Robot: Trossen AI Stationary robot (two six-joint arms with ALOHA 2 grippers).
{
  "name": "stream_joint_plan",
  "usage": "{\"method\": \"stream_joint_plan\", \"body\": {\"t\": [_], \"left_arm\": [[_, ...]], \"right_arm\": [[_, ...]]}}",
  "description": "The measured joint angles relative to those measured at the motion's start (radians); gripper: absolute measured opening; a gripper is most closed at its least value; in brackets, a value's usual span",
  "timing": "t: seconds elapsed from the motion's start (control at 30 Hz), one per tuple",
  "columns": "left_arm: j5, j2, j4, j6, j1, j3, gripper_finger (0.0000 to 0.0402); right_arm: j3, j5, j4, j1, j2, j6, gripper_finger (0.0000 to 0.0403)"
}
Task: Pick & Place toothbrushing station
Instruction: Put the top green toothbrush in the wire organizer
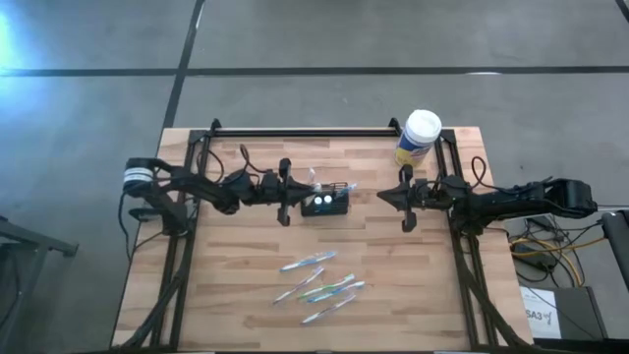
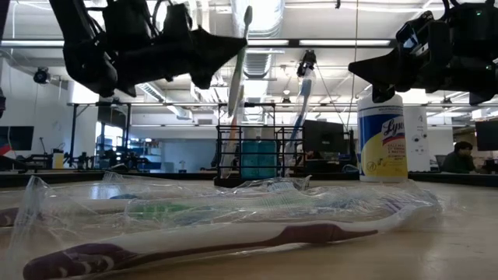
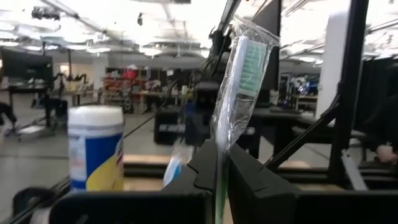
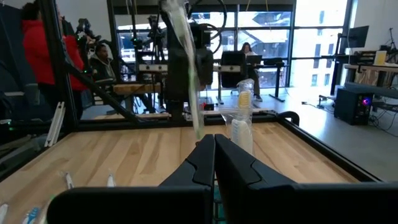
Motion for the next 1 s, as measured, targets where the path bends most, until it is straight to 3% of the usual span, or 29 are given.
{"method": "stream_joint_plan", "body": {"t": [1.0], "left_arm": [[-0.086, 0.265, 0.144, 0.04, 0.013, -0.005, 0.0014]], "right_arm": [[-0.001, 0.0, -0.001, 0.0, 0.0, -0.014, 0.0008]]}}
